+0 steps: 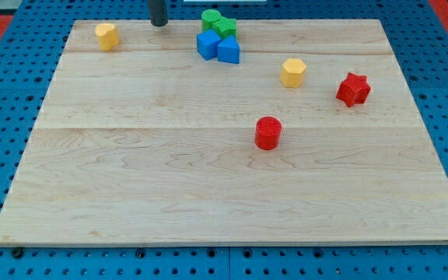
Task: Move the green circle right a bit
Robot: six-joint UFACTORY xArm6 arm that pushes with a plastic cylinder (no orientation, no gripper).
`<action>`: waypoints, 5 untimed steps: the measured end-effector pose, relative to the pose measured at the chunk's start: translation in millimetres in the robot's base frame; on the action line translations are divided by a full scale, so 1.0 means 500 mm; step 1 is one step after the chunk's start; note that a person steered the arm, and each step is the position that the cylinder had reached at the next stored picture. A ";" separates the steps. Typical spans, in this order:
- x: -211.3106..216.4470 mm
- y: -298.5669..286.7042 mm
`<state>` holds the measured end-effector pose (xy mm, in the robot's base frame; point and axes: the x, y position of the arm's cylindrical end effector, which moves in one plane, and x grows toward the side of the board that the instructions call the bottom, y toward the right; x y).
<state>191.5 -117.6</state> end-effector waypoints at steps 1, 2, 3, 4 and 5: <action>0.000 0.025; 0.000 0.076; 0.002 0.149; 0.018 0.154; 0.084 0.155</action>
